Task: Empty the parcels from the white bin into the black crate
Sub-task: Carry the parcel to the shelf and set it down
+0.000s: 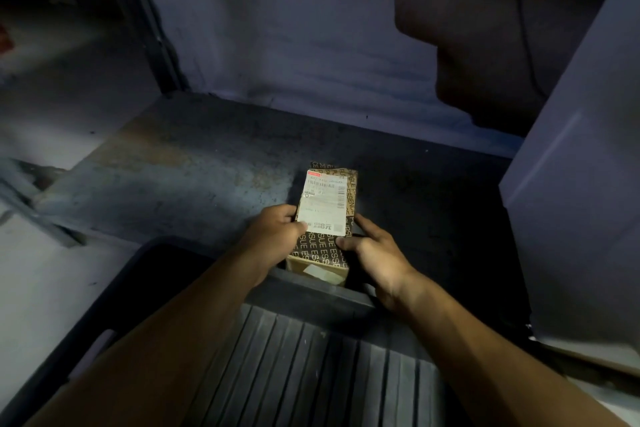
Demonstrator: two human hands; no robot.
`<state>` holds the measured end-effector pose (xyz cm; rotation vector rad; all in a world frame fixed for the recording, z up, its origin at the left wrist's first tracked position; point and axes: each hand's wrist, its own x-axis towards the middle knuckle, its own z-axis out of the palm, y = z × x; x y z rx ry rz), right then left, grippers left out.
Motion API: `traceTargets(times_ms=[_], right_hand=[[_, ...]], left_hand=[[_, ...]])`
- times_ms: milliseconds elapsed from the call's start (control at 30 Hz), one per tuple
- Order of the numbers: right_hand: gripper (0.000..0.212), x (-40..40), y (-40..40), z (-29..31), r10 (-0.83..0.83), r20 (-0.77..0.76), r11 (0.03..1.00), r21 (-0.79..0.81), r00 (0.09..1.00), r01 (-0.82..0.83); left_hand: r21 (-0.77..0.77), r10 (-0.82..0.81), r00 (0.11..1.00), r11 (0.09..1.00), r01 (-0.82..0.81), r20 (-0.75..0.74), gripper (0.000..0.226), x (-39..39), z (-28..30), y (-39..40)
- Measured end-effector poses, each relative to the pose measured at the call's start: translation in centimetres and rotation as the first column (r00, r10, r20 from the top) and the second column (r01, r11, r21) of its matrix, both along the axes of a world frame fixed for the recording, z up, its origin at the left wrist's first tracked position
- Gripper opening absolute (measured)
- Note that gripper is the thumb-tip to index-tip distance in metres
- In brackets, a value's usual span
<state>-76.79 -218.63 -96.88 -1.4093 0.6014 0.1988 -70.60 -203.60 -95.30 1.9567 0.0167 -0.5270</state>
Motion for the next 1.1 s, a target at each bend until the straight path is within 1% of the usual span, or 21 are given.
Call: traceTargets(times_ms=[67, 133, 200, 267, 300, 333, 400, 433, 467, 533, 567, 600, 667, 733, 833, 933, 1100], right_hand=[[0.043, -0.1, -0.1, 0.3, 0.012, -0.003, 1.000, -0.027, 1.000, -0.012], [0.046, -0.3, -0.1, 0.9, 0.044, 0.000, 0.994, -0.096, 0.999, -0.044], [0.046, -0.6, -0.1, 1.9, 0.060, 0.024, 0.982, -0.179, 0.998, -0.055], [0.047, -1.0, -0.2, 3.4, 0.072, 0.062, 0.950, -0.309, 0.995, -0.049], [0.053, -1.4, -0.2, 4.5, 0.112, 0.070, 0.911, -0.406, 0.991, -0.074], [0.061, -2.0, -0.1, 5.7, 0.174, 0.064, 0.853, -0.509, 0.983, -0.117], [0.071, -3.4, 0.2, 8.4, 0.317, 0.023, 0.688, -0.694, 0.948, -0.213], [0.073, -4.4, 0.5, 9.7, 0.393, -0.002, 0.584, -0.772, 0.920, -0.251], [0.075, -5.5, 0.9, 10.9, 0.467, -0.043, 0.461, -0.840, 0.883, -0.285], [0.077, -8.0, 1.5, 13.5, 0.579, -0.148, 0.198, -0.928, 0.802, -0.314], [0.077, -9.4, 1.8, 14.7, 0.609, -0.188, 0.092, -0.948, 0.771, -0.305], [0.076, -10.8, 1.8, 15.9, 0.627, -0.214, 0.012, -0.959, 0.749, -0.284], [0.076, -13.8, 1.7, 18.2, 0.649, -0.226, -0.081, -0.970, 0.726, -0.229], [0.075, -17.1, 1.1, 20.0, 0.662, -0.223, -0.129, -0.974, 0.716, -0.185], [0.076, -22.2, -1.0, 21.6, 0.631, -0.220, -0.160, -0.975, 0.744, -0.153], [0.077, -27.5, -4.6, 22.3, 0.564, -0.241, -0.202, -0.968, 0.790, -0.151], [0.071, -35.2, -11.0, 22.7, 0.391, -0.269, -0.199, -0.958, 0.880, -0.205]], left_hand=[[0.018, 0.000, 1.000, 1.000, 0.000, 0.002, 0.018, -0.2, 0.2, -0.1], [0.037, 0.012, 1.000, 0.999, -0.013, 0.025, 0.021, -0.5, 0.7, -0.2], [0.063, 0.064, 0.995, 0.996, -0.069, 0.075, 0.028, -0.8, 1.8, -0.3], [0.108, 0.125, 0.981, 0.984, -0.142, 0.151, 0.040, -1.0, 3.5, 0.1], [0.164, 0.121, 0.972, 0.974, -0.155, 0.200, 0.046, -1.1, 4.6, 0.4], [0.243, 0.082, 0.964, 0.959, -0.145, 0.253, 0.050, -1.5, 5.8, 0.8], [0.447, -0.085, 0.936, 0.891, -0.083, 0.342, 0.056, -2.8, 8.6, 1.7], [0.538, -0.180, 0.912, 0.841, -0.052, 0.370, 0.060, -3.8, 10.0, 2.2], [0.606, -0.265, 0.882, 0.795, -0.030, 0.390, 0.064, -5.0, 11.4, 2.7], [0.673, -0.369, 0.833, 0.740, -0.004, 0.411, 0.070, -7.7, 13.9, 3.5], [0.689, -0.392, 0.821, 0.725, -0.002, 0.414, 0.071, -9.0, 15.0, 3.9], [0.706, -0.410, 0.811, 0.708, -0.005, 0.417, 0.071, -10.4, 16.0, 4.3], [0.749, -0.457, 0.785, 0.663, -0.013, 0.418, 0.071, -13.0, 17.7, 4.7], [0.791, -0.508, 0.763, 0.612, -0.006, 0.399, 0.069, -15.7, 19.2, 4.7], [0.824, -0.581, 0.720, 0.566, 0.024, 0.378, 0.066, -19.4, 20.6, 3.6], [0.810, -0.626, 0.672, 0.583, 0.065, 0.397, 0.064, -22.5, 20.9, 1.4], [0.805, -0.676, 0.614, 0.584, 0.108, 0.408, 0.066, -26.9, 20.6, -3.7]])
